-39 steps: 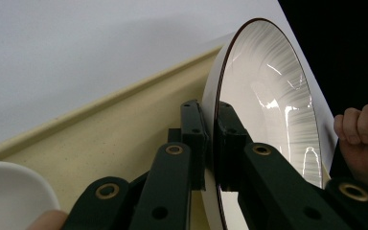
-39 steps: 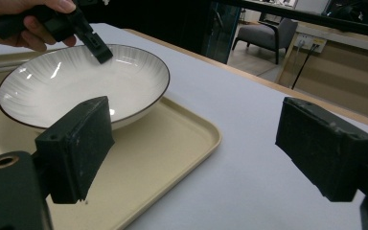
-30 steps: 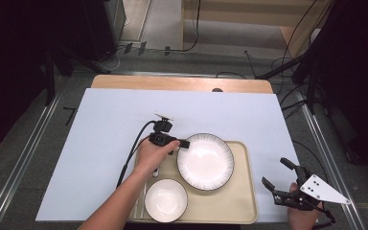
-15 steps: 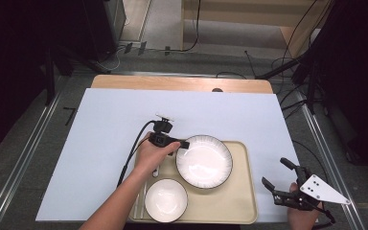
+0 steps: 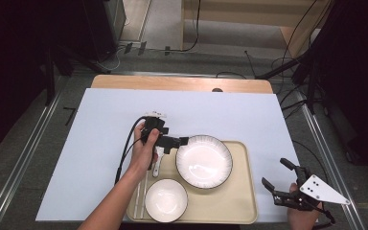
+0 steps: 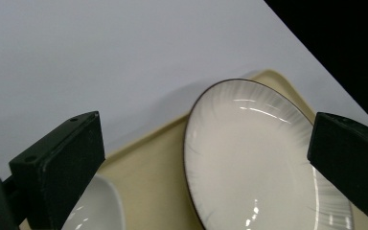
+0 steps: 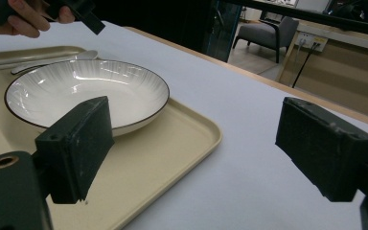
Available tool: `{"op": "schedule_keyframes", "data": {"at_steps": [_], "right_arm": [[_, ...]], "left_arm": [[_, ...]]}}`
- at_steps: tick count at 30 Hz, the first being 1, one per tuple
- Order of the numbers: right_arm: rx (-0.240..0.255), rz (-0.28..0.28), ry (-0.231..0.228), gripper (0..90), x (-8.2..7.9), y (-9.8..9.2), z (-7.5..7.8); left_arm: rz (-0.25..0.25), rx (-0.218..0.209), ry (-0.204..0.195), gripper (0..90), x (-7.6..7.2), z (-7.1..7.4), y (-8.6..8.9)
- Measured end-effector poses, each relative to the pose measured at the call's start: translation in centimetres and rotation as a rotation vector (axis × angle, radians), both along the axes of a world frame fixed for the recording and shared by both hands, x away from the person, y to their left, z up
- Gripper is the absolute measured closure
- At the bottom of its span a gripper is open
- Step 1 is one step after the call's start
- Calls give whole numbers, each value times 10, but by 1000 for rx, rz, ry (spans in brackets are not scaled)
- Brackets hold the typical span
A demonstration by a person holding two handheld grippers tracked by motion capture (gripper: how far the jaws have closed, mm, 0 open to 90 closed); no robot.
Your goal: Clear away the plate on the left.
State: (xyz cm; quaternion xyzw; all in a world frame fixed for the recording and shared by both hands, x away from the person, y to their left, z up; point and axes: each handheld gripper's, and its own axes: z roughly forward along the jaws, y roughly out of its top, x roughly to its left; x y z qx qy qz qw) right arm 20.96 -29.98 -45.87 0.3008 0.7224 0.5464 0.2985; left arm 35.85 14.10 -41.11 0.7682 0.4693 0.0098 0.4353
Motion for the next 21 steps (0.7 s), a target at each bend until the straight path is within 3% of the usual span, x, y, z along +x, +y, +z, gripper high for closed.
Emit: {"op": "schedule_keyframes", "data": {"at_steps": [5, 21], "right_arm": [[2, -6, -1, 130, -2, -3, 0], [5, 1, 1, 130, 0, -2, 0]], "left_arm": [[13, 14, -20, 0, -2, 1, 9], [31, -7, -79, 0, -17, 4, 40]]}}
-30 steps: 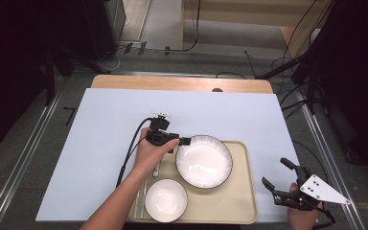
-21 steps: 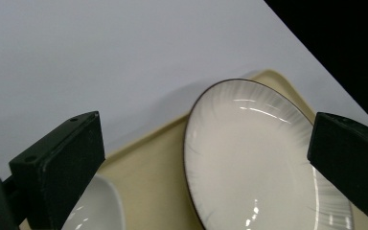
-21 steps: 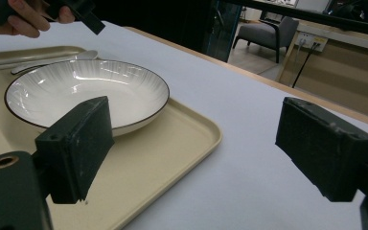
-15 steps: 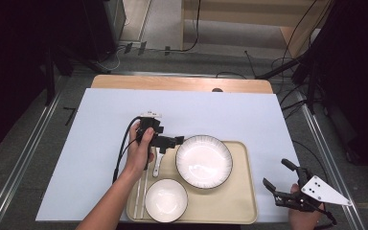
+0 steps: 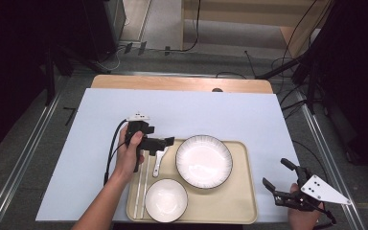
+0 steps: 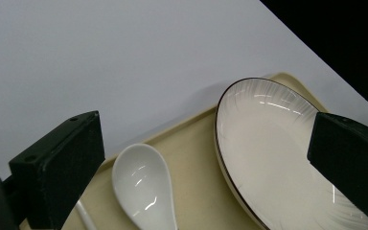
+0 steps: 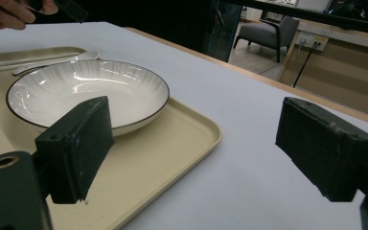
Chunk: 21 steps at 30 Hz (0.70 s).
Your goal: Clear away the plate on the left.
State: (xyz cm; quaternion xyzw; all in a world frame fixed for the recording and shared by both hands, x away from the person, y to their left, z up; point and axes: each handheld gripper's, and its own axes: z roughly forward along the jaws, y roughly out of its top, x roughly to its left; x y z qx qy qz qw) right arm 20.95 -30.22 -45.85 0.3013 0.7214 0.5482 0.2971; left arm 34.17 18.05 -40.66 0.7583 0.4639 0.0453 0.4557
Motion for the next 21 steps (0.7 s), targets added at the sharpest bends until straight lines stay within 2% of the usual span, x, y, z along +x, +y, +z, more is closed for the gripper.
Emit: {"op": "schedule_keyframes", "data": {"at_steps": [3, 6, 11, 18, 21], "right_arm": [[-1, -1, 0, 130, 0, 0, 0], [3, -3, 4, 130, 0, -1, 0], [12, -7, 7, 130, 0, -3, 0], [12, -7, 8, 130, 0, -2, -1], [11, -5, 7, 130, 0, -2, -1]], "left_arm": [[15, 1, -11, 0, -5, 0, 10], [21, -25, -37, 0, -10, 0, 19], [47, -32, -69, 0, -18, -1, 35], [75, -38, -78, 0, -28, -3, 51], [80, -24, -85, 0, -33, -5, 58]]}}
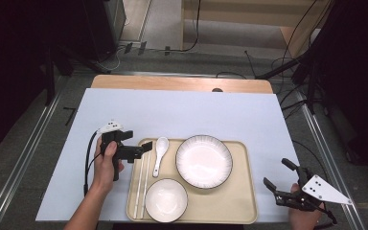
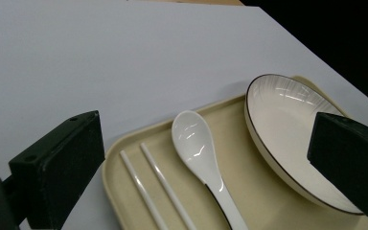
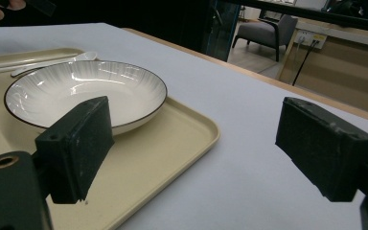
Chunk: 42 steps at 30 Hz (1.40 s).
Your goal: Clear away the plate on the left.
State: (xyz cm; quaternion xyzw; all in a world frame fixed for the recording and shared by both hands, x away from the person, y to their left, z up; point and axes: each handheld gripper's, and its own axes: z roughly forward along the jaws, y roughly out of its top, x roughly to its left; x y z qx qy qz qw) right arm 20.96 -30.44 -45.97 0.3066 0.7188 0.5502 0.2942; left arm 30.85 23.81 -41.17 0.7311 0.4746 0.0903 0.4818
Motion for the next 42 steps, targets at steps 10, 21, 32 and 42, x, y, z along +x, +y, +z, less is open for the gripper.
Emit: {"op": "schedule_keyframes", "data": {"at_steps": [10, 21, 32, 42], "right_arm": [[1, -3, 4, 130, -1, 0, 0], [0, -5, 3, 130, -1, -1, 0], [0, -7, 10, 130, 0, -2, -1], [1, -8, 16, 130, 0, -2, -1]], "left_arm": [[39, 34, -11, 0, -13, -1, 19], [94, 43, -4, 0, -30, -11, 46], [151, 38, -18, 0, -50, -16, 70], [177, 49, -28, 0, -63, -21, 84]]}}
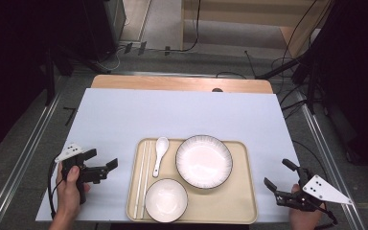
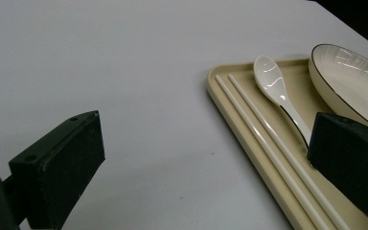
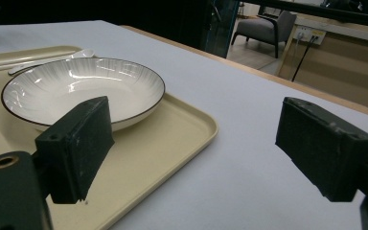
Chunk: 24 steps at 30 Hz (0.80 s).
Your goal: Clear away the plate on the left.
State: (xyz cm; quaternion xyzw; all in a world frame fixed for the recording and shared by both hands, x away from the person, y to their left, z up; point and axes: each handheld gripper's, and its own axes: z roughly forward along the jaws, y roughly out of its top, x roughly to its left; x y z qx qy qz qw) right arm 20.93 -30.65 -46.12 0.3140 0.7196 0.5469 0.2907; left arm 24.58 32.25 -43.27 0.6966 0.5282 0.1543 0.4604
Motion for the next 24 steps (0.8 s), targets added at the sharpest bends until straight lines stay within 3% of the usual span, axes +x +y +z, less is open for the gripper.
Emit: {"op": "schedule_keyframes", "data": {"at_steps": [11, 17, 24], "right_arm": [[34, -3, 3, 130, 0, -5, -1], [32, -7, 8, 130, 1, -4, -2], [37, -11, 15, 130, 1, -6, -3]], "left_arm": [[42, 4, -25, 0, -18, -3, 22], [93, -6, -65, 0, -32, -3, 35], [132, 38, -74, 0, -46, -10, 47]]}}
